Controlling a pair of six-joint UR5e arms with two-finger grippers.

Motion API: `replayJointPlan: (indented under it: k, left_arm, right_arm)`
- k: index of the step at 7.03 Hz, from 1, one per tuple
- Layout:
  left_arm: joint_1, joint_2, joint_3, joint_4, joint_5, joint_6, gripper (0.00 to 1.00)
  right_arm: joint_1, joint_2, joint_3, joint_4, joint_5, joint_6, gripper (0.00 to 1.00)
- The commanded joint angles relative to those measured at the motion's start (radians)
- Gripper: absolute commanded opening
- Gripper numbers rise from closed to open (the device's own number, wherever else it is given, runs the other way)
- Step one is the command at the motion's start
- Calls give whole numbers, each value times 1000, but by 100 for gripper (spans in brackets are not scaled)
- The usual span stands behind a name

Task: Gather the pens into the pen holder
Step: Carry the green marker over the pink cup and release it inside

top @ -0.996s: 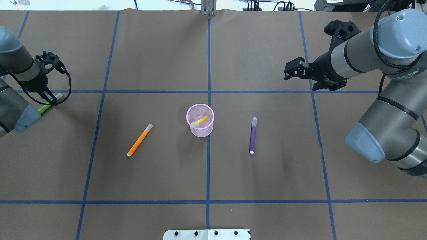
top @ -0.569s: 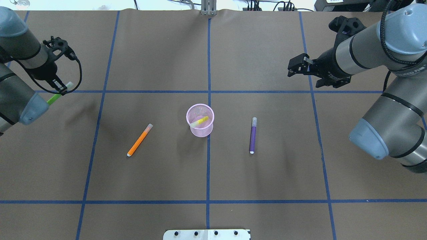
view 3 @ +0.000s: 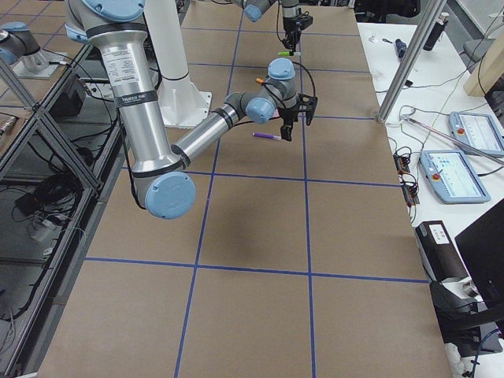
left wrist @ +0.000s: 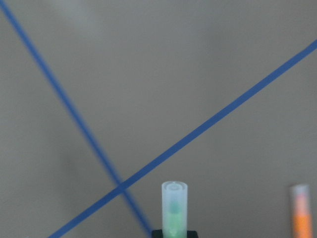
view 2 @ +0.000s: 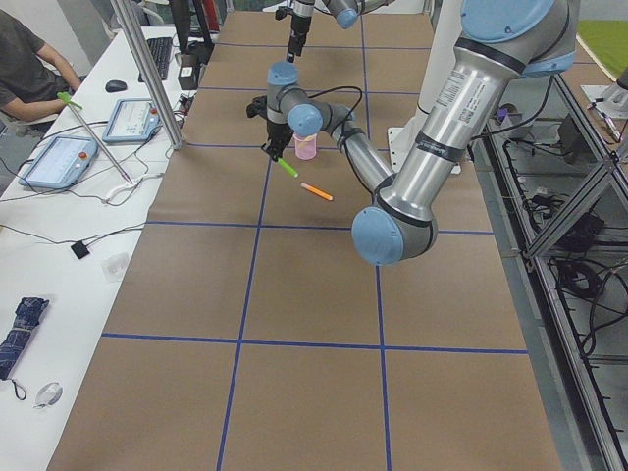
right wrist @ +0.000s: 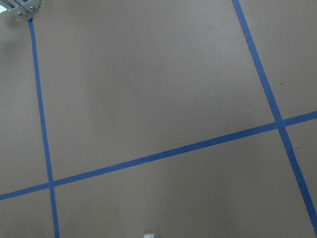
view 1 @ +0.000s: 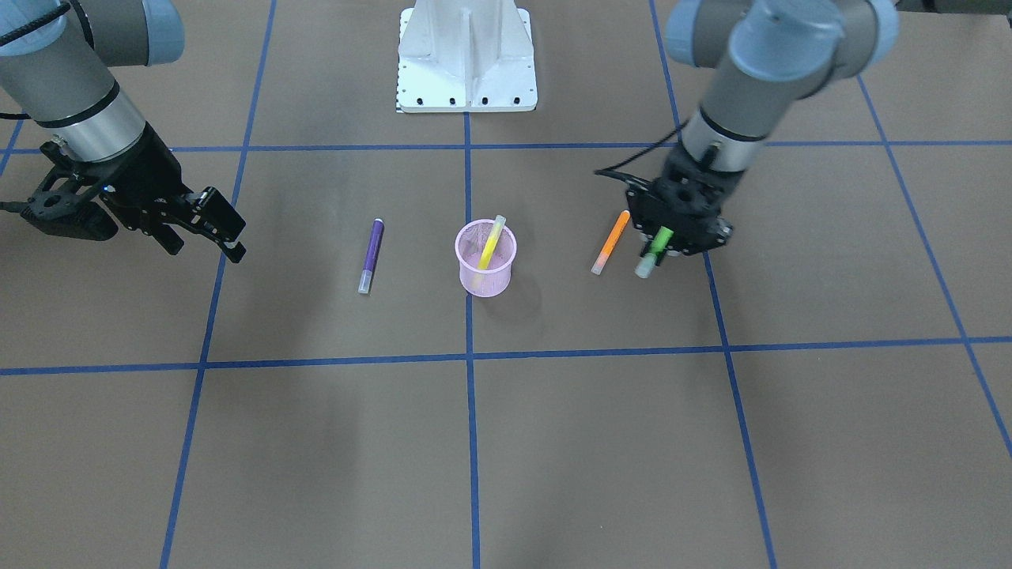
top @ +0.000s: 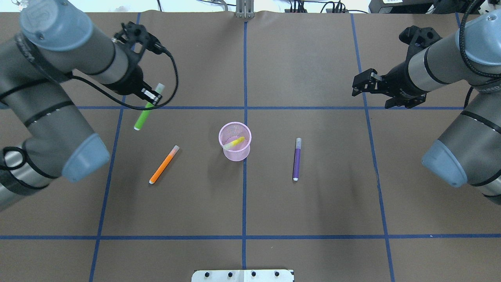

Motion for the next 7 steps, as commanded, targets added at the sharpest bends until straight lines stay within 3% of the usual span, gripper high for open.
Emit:
replayJointPlan:
  k: [1, 4, 7]
  left_arm:
    - [173, -125, 18, -57, 170, -51, 0]
    - [181, -174, 199, -339, 307, -43, 0]
    - [228, -174, 207, -347, 353, -46, 0]
  right_arm:
    - [0, -1, -13, 0, -3, -5, 99]
    - [0, 2, -16, 2, -3, -3, 100]
    - [-2, 4, -18, 2, -3, -3, 100]
